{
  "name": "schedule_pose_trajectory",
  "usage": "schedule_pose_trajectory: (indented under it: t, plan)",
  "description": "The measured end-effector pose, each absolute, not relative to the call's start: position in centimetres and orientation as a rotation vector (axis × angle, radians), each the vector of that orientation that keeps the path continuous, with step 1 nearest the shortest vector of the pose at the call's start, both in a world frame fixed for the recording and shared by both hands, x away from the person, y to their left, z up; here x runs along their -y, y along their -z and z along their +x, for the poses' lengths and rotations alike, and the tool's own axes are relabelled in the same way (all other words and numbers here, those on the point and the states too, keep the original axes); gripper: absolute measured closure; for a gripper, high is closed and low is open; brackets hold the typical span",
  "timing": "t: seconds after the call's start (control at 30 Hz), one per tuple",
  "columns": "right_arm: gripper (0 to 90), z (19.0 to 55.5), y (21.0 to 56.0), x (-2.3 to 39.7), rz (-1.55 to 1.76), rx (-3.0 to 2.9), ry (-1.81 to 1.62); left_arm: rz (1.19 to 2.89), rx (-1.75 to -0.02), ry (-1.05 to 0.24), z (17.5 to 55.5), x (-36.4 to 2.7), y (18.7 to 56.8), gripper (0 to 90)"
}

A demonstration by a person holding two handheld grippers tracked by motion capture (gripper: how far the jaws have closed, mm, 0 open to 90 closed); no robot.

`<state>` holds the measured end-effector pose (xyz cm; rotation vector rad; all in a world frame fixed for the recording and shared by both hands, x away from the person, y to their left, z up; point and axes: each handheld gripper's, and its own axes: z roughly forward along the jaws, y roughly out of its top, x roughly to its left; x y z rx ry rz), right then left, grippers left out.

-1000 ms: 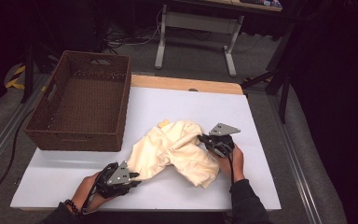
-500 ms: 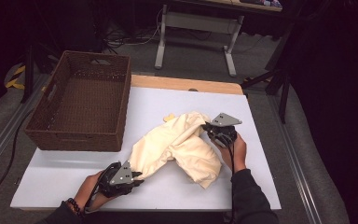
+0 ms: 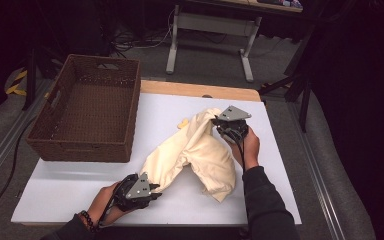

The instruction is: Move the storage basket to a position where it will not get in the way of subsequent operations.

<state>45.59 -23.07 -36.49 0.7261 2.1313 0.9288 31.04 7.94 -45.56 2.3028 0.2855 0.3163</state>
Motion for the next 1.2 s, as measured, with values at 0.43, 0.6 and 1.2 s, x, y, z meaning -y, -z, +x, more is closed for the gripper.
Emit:
schedule_pose_trajectory:
  t: [0.43, 0.6, 1.2]
  plan:
    - [83.6, 46.7, 37.8, 21.5, 0.745, -2.193, -0.907, 2.347, -0.24, -0.288, 30.5, -6.9, 45.9, 69.8]
    - [64.5, 45.6, 37.6, 23.0, 0.821, -2.164, -0.965, 2.295, -0.25, -0.287, 30.7, -7.9, 45.4, 55.5]
    - [53.2, 35.8, 40.1, 27.2, 0.858, -2.241, -1.184, 2.187, -0.564, -0.354, 33.2, -11.7, 44.5, 29.2]
